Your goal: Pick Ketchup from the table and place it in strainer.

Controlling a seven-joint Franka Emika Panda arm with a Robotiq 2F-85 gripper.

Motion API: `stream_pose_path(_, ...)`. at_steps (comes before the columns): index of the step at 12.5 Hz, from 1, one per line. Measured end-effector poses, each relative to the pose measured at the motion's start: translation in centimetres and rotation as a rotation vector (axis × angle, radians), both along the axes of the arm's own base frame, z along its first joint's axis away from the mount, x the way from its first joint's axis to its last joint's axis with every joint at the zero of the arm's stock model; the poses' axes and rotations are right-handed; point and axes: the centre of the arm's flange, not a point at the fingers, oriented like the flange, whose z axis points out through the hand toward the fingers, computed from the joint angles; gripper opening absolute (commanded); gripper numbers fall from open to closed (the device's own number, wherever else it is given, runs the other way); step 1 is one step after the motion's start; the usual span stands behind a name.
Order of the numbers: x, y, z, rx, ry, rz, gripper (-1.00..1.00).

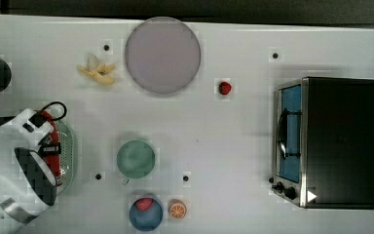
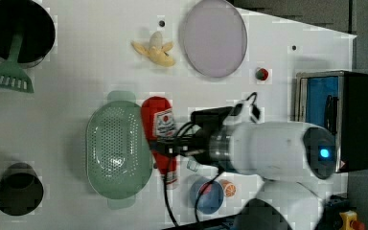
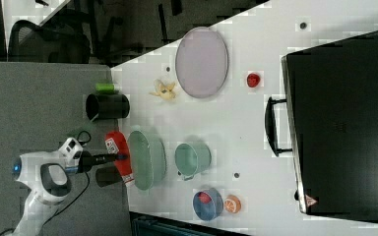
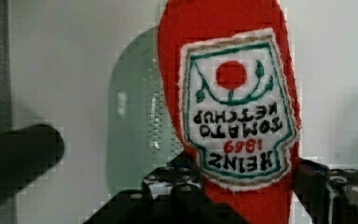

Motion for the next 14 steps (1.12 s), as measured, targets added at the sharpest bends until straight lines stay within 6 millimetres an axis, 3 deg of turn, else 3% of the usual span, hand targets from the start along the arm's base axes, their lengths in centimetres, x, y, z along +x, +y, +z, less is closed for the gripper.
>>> stream_pose_path(6, 0.1, 2.1, -7.0, 0.096, 0.076, -0.146, 0.24)
stream_pose_path(8, -0.3, 2.5, -9.0, 0.100, 0.096, -0.160, 0.65)
stream_pose_path(10, -0.5, 2.1, -9.8, 0.086, 0.106, -0.165, 1.00)
stream_pose_path(14, 0.2, 2.0, -8.5, 0.090, 0.065, -0.189, 1.00)
